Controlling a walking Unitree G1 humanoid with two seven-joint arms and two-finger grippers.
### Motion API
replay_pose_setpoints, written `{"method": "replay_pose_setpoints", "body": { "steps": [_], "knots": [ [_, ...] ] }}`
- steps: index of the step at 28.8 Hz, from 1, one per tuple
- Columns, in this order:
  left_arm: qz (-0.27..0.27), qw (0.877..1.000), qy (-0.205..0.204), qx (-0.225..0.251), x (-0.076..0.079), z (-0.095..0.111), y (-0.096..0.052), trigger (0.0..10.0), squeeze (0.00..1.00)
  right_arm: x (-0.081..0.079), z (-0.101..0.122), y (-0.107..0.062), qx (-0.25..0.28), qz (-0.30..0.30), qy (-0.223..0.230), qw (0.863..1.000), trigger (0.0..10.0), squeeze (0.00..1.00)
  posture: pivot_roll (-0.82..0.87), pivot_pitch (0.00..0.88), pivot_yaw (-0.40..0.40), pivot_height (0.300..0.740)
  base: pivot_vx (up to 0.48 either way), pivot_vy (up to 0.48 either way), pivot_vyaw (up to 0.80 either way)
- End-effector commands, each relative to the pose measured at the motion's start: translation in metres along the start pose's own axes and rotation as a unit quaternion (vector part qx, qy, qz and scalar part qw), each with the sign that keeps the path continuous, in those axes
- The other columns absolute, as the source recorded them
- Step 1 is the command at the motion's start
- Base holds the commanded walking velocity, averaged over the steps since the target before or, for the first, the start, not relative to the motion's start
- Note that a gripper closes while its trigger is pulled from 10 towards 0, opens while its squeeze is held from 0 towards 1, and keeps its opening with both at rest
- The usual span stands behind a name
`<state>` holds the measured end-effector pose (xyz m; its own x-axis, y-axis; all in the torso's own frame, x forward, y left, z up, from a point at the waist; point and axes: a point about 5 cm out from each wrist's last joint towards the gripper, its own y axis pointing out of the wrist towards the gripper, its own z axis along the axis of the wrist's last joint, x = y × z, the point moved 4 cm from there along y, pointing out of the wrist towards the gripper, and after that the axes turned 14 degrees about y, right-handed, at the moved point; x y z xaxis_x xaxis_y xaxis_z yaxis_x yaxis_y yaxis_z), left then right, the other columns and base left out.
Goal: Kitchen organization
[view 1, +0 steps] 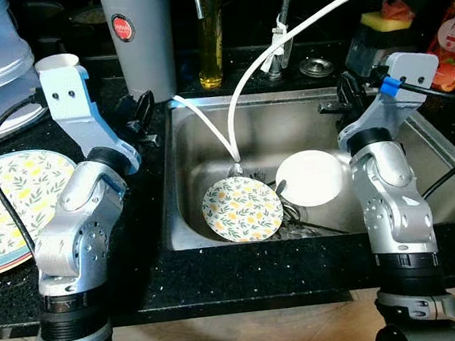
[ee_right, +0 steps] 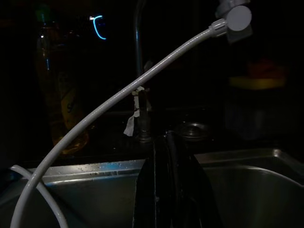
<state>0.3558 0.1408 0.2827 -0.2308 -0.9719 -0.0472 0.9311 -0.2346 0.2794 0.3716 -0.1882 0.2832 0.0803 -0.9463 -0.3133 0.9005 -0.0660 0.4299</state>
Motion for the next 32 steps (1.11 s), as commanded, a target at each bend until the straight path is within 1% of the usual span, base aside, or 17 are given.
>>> {"method": "replay_pose_setpoints", "body": {
  "steps": [1, 7, 22, 27, 32],
  "knots": [
    [0.002, 1.000, 0.000, 0.000, -0.0008, -0.0013, 0.0008, 10.0, 0.00, 0.0022, 0.0013, -0.0007, 0.003, -0.003, -0.002, 1.000, 10.0, 0.00, 0.10, 0.024, -0.010, 0.740, 0.000, 0.000, 0.00],
    [0.006, 1.000, 0.005, 0.000, -0.0024, -0.0045, 0.0014, 10.0, 0.00, -0.0014, -0.0003, -0.0002, 0.002, 0.002, -0.003, 1.000, 10.0, 0.00, 0.10, 0.018, -0.011, 0.740, 0.000, 0.000, 0.00],
    [0.009, 1.000, 0.008, 0.004, -0.0025, -0.0054, 0.0040, 10.0, 0.00, -0.0003, -0.0001, -0.0003, 0.002, 0.002, -0.006, 1.000, 10.0, 0.00, 0.09, 0.005, -0.009, 0.740, 0.000, 0.000, 0.00],
    [0.008, 1.000, 0.009, 0.006, -0.0022, -0.0051, 0.0042, 10.0, 0.00, 0.0000, -0.0003, -0.0004, 0.002, 0.001, -0.007, 1.000, 10.0, 0.00, 0.09, 0.005, -0.009, 0.740, -0.305, 0.000, 0.00],
    [0.008, 1.000, 0.009, 0.007, -0.0021, -0.0044, 0.0044, 10.0, 0.00, 0.0005, 0.0005, -0.0004, 0.003, 0.000, -0.007, 1.000, 10.0, 0.00, 0.09, 0.011, -0.009, 0.740, -0.437, 0.000, 0.00]
  ]
}}
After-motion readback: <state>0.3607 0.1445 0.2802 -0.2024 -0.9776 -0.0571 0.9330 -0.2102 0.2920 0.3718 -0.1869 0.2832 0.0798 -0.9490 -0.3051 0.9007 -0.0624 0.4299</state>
